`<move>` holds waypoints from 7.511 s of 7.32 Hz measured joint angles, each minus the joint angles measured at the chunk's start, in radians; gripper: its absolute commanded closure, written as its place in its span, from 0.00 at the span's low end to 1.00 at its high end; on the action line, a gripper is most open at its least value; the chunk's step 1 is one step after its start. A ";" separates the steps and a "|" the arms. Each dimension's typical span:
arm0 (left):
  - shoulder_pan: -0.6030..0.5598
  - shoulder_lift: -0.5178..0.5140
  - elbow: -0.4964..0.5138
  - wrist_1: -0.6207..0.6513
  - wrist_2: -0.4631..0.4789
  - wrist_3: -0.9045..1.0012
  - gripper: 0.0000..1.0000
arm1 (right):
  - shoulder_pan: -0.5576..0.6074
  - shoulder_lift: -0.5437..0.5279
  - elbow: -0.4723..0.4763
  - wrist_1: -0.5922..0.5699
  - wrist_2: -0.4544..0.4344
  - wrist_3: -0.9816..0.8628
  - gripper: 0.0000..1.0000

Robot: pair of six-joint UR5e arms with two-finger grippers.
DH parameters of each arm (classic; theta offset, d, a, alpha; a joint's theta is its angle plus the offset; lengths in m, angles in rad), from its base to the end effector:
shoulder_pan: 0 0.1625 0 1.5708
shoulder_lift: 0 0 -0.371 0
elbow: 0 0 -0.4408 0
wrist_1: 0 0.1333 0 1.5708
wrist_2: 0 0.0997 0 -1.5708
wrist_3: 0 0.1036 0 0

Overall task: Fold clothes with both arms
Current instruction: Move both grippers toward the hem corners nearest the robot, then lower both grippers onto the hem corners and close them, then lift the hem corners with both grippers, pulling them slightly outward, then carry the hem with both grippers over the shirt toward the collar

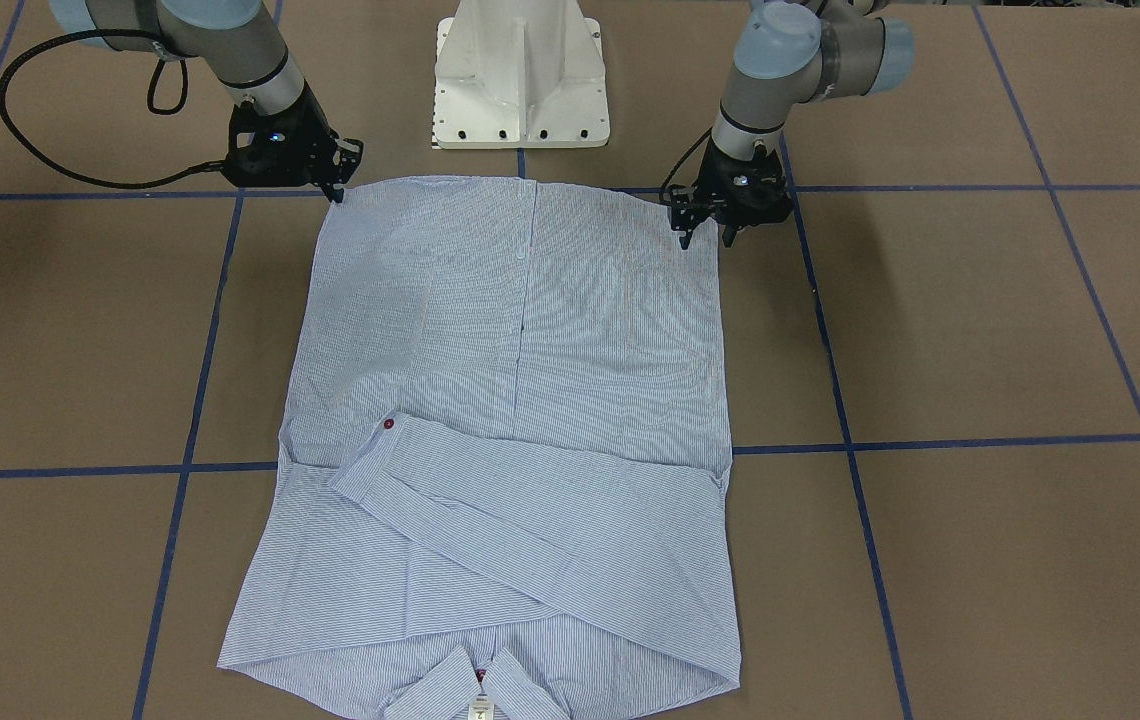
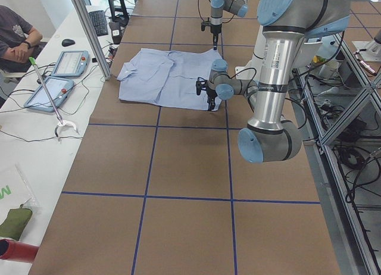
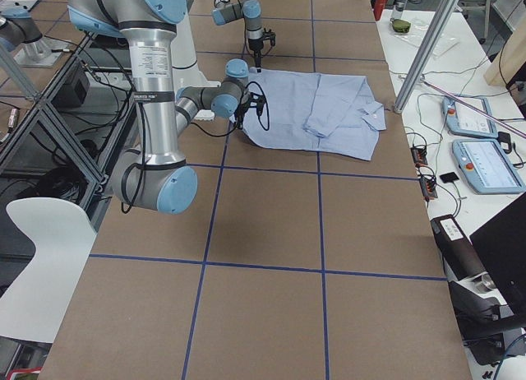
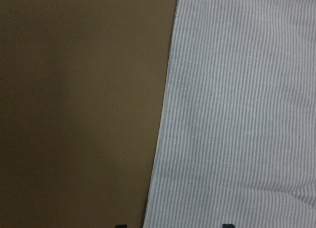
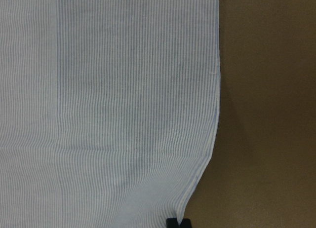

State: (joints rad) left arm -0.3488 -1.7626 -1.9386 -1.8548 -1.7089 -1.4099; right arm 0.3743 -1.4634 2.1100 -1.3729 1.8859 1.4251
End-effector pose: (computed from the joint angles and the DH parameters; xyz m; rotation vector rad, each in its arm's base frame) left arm 0.5112 -0.3126 0.2864 0.0868 0.8482 -0.1181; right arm -0.4576 -0.2885 0.2567 -0.0708 -0.8848 0.0804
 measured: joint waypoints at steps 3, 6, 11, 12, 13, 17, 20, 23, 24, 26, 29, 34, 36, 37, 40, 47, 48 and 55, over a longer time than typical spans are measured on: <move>0.001 0.000 0.004 0.003 0.000 0.014 0.40 | 0.007 0.000 0.001 0.000 0.004 0.000 1.00; 0.001 0.001 0.014 0.005 0.000 0.020 0.43 | 0.009 0.001 0.001 0.000 0.004 0.000 1.00; 0.003 0.000 0.015 0.006 -0.001 0.020 0.69 | 0.015 0.000 0.001 0.000 0.007 0.000 1.00; 0.003 0.000 0.014 0.006 -0.002 0.019 0.76 | 0.015 0.000 0.001 0.000 0.007 0.000 1.00; 0.003 0.000 0.014 0.006 -0.002 0.019 0.81 | 0.015 0.000 0.001 0.000 0.007 0.000 1.00; 0.002 0.000 0.006 0.007 -0.003 0.019 0.98 | 0.016 0.000 0.001 0.000 0.007 0.000 1.00; -0.002 0.000 -0.002 0.008 -0.005 0.020 1.00 | 0.018 0.000 0.001 0.000 0.008 -0.001 1.00; -0.012 0.013 -0.022 0.019 -0.010 0.031 1.00 | 0.044 -0.003 0.012 0.002 0.039 -0.008 1.00; -0.014 0.034 -0.042 0.025 -0.012 0.055 1.00 | 0.064 -0.005 0.013 0.003 0.063 -0.013 1.00; -0.014 0.076 -0.101 0.040 -0.015 0.095 1.00 | 0.090 -0.005 0.014 0.004 0.094 -0.016 1.00; -0.013 0.063 -0.122 0.080 -0.035 0.105 1.00 | 0.097 -0.003 0.018 0.006 0.101 -0.017 1.00; -0.020 0.083 -0.247 0.089 -0.084 0.106 1.00 | 0.176 -0.016 0.100 0.006 0.241 -0.028 1.00; -0.021 0.099 -0.281 0.092 -0.099 0.106 1.00 | 0.220 -0.029 0.126 0.006 0.302 -0.036 1.00; -0.022 0.101 -0.286 0.093 -0.105 0.106 1.00 | 0.243 -0.043 0.130 0.006 0.326 -0.057 1.00; -0.022 0.101 -0.346 0.126 -0.142 0.106 1.00 | 0.290 -0.096 0.133 0.045 0.388 -0.109 1.00; 0.078 0.096 -0.491 0.240 -0.220 0.096 1.00 | 0.310 -0.268 0.137 0.301 0.596 -0.112 1.00; 0.088 0.095 -0.513 0.254 -0.235 0.095 1.00 | 0.312 -0.271 0.144 0.303 0.635 -0.112 1.00; 0.031 0.066 -0.477 0.281 -0.257 0.105 1.00 | 0.452 -0.159 0.024 0.345 0.697 -0.113 1.00</move>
State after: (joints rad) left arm -0.3176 -1.6970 -2.4153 -1.5738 -1.9656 -1.3049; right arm 0.8261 -1.6226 2.1343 -1.0278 2.5832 1.3116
